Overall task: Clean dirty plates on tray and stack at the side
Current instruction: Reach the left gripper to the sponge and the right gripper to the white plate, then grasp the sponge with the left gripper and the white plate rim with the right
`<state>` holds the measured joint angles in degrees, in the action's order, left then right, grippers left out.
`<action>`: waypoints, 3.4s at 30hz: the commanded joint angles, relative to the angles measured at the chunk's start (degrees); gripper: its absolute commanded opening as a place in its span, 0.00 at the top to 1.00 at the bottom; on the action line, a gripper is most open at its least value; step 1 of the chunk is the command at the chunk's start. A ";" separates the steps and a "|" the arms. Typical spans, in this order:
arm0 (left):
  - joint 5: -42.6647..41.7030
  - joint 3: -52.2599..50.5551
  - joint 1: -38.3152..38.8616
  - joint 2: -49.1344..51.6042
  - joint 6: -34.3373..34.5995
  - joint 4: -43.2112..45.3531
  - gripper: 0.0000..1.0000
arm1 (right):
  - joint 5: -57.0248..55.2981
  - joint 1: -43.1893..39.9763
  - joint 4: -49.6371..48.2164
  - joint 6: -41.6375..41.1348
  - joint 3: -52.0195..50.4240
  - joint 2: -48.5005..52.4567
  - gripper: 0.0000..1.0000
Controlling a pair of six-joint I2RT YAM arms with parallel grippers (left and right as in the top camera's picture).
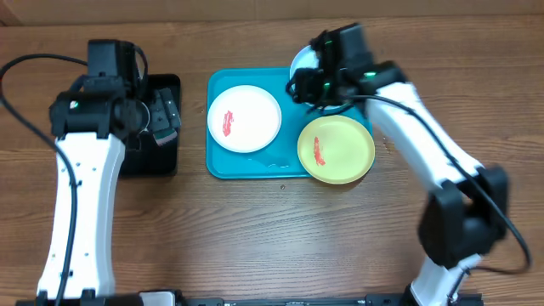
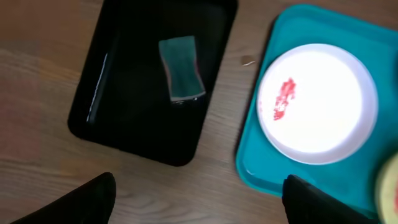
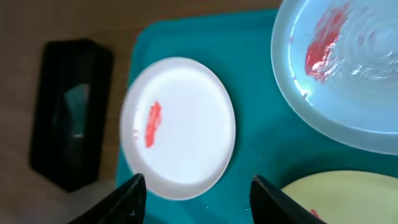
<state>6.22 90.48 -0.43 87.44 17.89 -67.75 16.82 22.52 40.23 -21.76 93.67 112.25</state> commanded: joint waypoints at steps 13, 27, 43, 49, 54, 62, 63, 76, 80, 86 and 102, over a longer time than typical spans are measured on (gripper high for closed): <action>4.31 1.07 -0.35 8.35 5.29 0.04 0.19 | -11.06 5.20 -7.80 -8.31 1.42 13.62 0.53; 4.96 0.66 -0.37 9.07 5.31 2.89 0.18 | -11.96 7.19 -9.11 -8.24 0.81 16.20 0.75; 2.84 0.66 -4.55 20.52 4.46 7.26 0.12 | -12.28 7.43 -8.44 -8.26 0.79 16.85 0.96; -6.82 0.66 -6.69 26.82 -2.62 12.66 0.30 | -12.24 7.48 -8.63 -8.28 0.79 16.85 0.96; -6.71 0.66 -6.69 31.67 -2.45 15.89 0.49 | -12.22 7.48 -8.66 -8.28 0.79 16.85 0.96; -2.40 0.66 -6.69 36.35 3.58 16.85 0.64 | -12.26 7.52 -8.63 -8.26 0.79 16.85 0.96; -2.38 0.66 -6.69 36.35 3.61 16.96 0.65 | -12.26 7.54 -8.63 -8.28 0.79 16.85 0.95; -1.86 5.55 -6.60 36.17 3.19 12.57 0.96 | -11.45 7.52 -8.15 -8.28 0.81 16.83 0.95; -3.52 14.38 -6.56 36.17 -0.04 4.37 0.96 | -7.04 7.10 -6.25 -8.28 0.81 16.74 0.96; -5.81 27.71 -6.36 36.17 -5.05 -6.32 0.96 | -2.19 5.25 -3.91 -8.28 0.83 16.72 0.96; -4.52 30.62 -5.03 36.22 -7.43 -11.47 0.96 | 0.31 3.43 -1.97 -8.04 0.83 16.72 0.96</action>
<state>3.42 121.10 -5.80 123.79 13.19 -79.31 16.73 26.24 38.11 -29.98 94.08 128.42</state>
